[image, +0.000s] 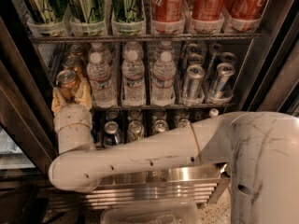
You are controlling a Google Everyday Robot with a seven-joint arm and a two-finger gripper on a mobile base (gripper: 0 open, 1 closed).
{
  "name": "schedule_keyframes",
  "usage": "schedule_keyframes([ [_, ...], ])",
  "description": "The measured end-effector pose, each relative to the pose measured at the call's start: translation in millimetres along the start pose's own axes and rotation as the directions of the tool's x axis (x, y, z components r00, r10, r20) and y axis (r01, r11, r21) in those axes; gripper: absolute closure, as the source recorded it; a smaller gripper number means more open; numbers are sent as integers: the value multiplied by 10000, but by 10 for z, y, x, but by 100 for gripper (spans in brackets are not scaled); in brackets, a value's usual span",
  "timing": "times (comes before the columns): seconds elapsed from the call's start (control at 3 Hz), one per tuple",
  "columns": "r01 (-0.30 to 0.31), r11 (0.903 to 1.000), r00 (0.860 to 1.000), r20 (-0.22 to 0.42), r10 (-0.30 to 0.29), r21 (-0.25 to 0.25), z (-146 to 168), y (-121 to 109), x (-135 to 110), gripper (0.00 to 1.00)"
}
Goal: Pick orange can from middle shelf of fridge
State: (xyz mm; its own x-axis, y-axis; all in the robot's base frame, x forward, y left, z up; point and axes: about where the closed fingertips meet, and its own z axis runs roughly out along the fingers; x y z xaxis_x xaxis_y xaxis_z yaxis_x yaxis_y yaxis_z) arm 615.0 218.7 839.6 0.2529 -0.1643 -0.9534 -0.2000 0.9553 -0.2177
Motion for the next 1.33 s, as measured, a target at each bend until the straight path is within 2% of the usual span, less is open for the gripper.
schedule_keyframes([
  [0.33, 68, 10000, 10000, -56, -68, 33, 50, -28, 48, 24],
  [0.67, 130, 9999, 9998, -126, -130, -9, 76, -43, 90, 43],
  [1.33, 185, 9998, 9996, -200, -186, -70, 95, -49, 99, 89],
])
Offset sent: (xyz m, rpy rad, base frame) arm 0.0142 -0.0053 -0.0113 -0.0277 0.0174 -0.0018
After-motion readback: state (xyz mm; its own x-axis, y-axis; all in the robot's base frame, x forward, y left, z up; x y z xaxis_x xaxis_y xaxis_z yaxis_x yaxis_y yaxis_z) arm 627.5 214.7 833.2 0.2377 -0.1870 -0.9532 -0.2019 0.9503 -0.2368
